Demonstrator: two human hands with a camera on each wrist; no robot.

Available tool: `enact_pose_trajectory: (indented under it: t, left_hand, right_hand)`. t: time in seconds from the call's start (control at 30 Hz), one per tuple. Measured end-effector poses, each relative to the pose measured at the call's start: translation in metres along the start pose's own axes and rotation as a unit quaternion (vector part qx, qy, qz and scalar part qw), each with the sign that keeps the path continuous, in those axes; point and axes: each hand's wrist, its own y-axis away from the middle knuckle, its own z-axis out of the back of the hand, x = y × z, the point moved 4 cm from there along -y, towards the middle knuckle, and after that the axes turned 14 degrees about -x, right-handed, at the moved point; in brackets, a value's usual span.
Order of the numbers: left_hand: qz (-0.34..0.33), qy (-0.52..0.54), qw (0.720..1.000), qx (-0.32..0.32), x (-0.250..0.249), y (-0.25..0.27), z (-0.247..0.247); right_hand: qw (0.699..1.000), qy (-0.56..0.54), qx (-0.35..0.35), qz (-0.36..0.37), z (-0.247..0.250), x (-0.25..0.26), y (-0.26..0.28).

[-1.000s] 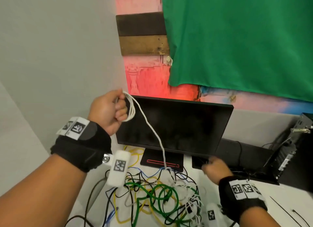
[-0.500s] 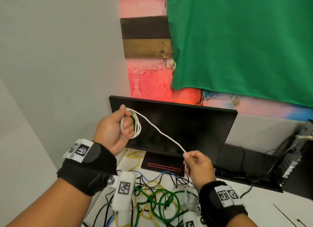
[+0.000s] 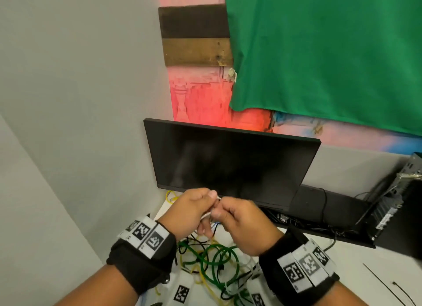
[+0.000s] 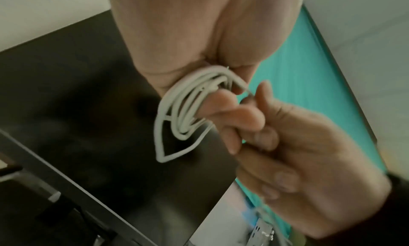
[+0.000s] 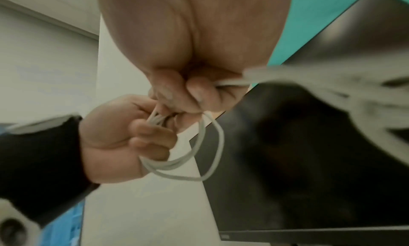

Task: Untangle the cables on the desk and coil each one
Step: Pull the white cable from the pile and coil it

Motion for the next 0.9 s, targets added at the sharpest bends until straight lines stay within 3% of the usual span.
enact_pose_trajectory:
  t: [0.17,0.3,0.37,0.47,0.57,0.67,0.8,0.9]
  left_hand:
    - [0.061,-0.006,0.995,0.074,0.005,0.008,0.0]
    - [0.123,0.147,0.976,0.108,0.002,0.016,-0.002]
    - [0.145,0.206,0.963,0.092,0.001,0.016,-0.001]
    - [0.159,0.271,0.945,0.084,0.001,0.016,-0.003]
    - [0.175,0.333,0.922,0.087,0.0,0.015,-0.002]
    - [0.15,0.379,0.911,0.06,-0.009,0.005,0.015]
    - [0.125,0.393,0.91,0.044,-0.027,-0.007,0.038]
    - [0.12,0.383,0.915,0.04,-0.036,-0.012,0.04]
  right_hand:
    - [0.987,0.054,-0.15,0.005,0.02,-0.013,-0.006]
    - [0.983,0.044,-0.176,0.015,0.029,-0.011,-0.01]
    - [0.988,0.017,-0.149,-0.04,0.028,-0.019,-0.01]
    - [0.983,-0.11,-0.037,-0.14,0.01,-0.031,0.002]
    - [0.977,-0.153,0.019,-0.148,-0.005,-0.042,0.014]
    - [0.975,-0.096,0.025,-0.198,-0.001,-0.067,0.024]
    - [0.959,-0.053,0.119,-0.252,-0.018,-0.088,0.051]
    - [0.968,-0.021,0.079,-0.238,-0.033,-0.088,0.049]
